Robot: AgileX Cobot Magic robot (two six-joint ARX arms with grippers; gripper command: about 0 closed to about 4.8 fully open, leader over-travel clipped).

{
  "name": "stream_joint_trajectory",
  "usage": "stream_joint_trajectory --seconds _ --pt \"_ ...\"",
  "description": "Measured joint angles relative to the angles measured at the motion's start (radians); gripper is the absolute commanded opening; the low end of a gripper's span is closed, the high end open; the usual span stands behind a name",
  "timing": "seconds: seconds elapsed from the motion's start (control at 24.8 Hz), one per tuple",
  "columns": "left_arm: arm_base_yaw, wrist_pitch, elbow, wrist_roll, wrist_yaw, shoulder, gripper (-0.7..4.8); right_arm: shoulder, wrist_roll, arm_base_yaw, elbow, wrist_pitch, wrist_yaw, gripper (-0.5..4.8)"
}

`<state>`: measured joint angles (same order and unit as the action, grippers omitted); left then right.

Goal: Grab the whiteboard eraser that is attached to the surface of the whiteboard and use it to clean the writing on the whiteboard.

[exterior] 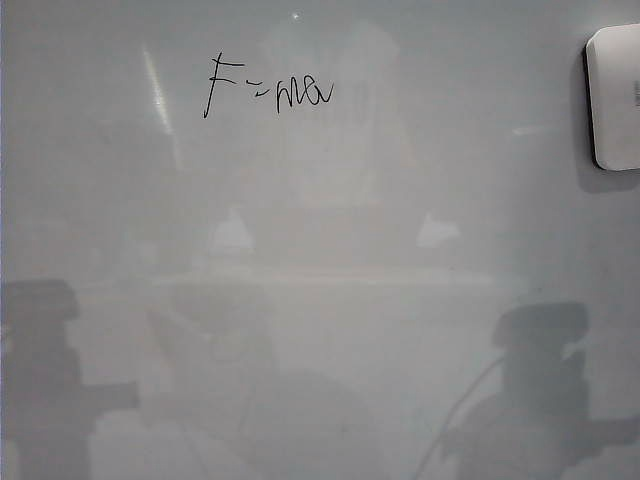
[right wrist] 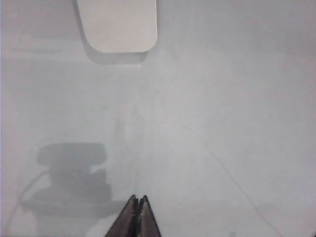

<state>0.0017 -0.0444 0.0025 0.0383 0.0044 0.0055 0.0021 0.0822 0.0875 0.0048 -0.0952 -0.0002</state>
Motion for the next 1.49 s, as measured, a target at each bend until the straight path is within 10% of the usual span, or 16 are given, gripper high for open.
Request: stream_joint_trajectory --seconds 0.36,0.76,1.13,1.49 --pt "0.000 0.000 0.000 0.003 -0.001 0.000 -0.05 0.000 -0.010 0.000 0.000 0.001 -0.001 -0.01" --pt "0.000 0.104 0.415 0.307 0.298 0.024 -0.05 0.042 -0.351 0.000 0.368 -0.010 -0.051 -0.05" --pt "0.000 0.463 0.587 0.211 0.569 0.132 -0.05 0.261 0.023 0.000 0.725 -0.478 -0.119 0.02" --pt "0.000 0.515 0.603 0.124 0.641 0.130 -0.05 0.388 0.055 -0.001 0.587 -0.315 -0.015 2.69"
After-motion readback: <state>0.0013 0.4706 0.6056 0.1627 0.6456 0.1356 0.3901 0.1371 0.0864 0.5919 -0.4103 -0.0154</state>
